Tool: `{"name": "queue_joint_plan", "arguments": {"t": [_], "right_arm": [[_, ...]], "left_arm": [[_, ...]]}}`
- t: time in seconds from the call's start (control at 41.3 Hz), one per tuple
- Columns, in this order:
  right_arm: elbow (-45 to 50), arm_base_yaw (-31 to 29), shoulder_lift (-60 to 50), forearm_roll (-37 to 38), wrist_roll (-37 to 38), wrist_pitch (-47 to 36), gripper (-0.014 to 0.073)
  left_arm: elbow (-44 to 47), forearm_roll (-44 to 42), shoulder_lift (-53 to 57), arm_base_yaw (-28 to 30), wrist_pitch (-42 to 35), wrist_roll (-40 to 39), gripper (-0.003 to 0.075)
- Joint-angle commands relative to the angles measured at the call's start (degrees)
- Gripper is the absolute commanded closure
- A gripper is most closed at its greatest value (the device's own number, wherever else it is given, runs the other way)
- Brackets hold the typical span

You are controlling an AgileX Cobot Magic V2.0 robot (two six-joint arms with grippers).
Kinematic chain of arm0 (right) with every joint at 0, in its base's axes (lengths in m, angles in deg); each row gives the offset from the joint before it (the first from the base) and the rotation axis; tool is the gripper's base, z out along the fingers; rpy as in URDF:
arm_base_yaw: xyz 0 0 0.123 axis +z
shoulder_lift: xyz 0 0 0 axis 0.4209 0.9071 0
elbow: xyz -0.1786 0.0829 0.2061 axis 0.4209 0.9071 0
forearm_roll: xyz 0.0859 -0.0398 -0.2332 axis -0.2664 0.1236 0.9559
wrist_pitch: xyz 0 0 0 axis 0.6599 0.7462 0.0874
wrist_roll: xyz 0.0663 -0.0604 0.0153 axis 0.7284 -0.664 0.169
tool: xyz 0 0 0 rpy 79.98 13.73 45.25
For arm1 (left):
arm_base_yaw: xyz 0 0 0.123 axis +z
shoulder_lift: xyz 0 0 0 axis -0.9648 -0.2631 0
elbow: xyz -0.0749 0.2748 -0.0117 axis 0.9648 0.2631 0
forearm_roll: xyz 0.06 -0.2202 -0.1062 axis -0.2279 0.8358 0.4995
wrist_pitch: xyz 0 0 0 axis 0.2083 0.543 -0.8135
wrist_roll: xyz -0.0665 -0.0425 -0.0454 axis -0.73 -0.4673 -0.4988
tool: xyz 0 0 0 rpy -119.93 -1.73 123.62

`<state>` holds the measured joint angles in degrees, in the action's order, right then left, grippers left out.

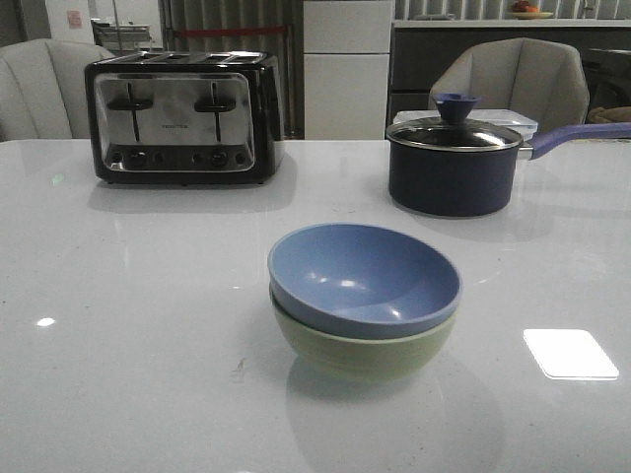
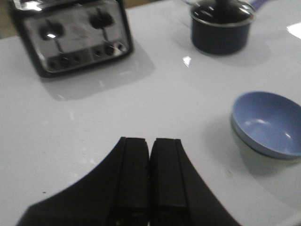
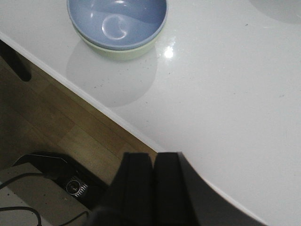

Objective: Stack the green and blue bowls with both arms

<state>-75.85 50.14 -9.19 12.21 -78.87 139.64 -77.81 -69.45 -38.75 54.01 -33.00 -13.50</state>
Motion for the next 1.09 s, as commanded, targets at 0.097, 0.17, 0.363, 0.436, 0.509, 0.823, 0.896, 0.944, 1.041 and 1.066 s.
{"name": "queue_joint_plan", "arguments": {"t": [0.097, 0.17, 0.363, 0.436, 0.509, 0.823, 0.896, 0.944, 1.041, 1.066], "right_arm": [[-1.52, -0.34, 0.03, 0.46, -0.14, -3.0, 0.0571], [-1.52, -0.34, 0.03, 0.46, -0.14, -3.0, 0.0571], [-1.52, -0.34, 0.03, 0.46, -0.14, -3.0, 0.0571], [-1.52, -0.34, 0.03, 0.46, -0.14, -3.0, 0.0571], [-1.52, -0.34, 0.03, 0.46, -0.14, -3.0, 0.0571], [-1.52, -0.34, 0.03, 0.46, -0.14, -2.84, 0.0571], [-1.52, -0.34, 0.03, 0.46, -0.14, -2.84, 0.0571], [-1.52, -0.34, 0.03, 0.46, -0.14, -2.84, 0.0571], [-1.52, -0.34, 0.03, 0.46, -0.14, -2.84, 0.0571], [-1.52, -0.34, 0.03, 0.46, -0.14, -2.84, 0.0571]], "left_arm": [[13.58, 0.57, 14.02, 11.96, -15.79, -0.61, 0.0627], [18.34, 1.15, 19.25, 15.51, -18.16, -0.61, 0.0627], [28.88, 5.62, 27.05, 19.72, -26.66, -0.61, 0.0627], [31.97, 5.76, 28.93, 19.71, -30.34, -0.61, 0.0627], [33.29, 5.76, 30.07, 19.33, -31.97, -0.61, 0.0627], [33.13, 4.6, 30.01, 18.28, -33.62, -0.61, 0.0627], [33.13, 4.6, 30.01, 18.28, -33.62, -0.61, 0.0627], [33.13, 4.6, 30.01, 18.28, -33.62, -0.61, 0.0627], [33.13, 4.6, 30.01, 18.28, -33.62, -0.61, 0.0627], [33.13, 4.6, 30.01, 18.28, -33.62, -0.61, 0.0627]]}}
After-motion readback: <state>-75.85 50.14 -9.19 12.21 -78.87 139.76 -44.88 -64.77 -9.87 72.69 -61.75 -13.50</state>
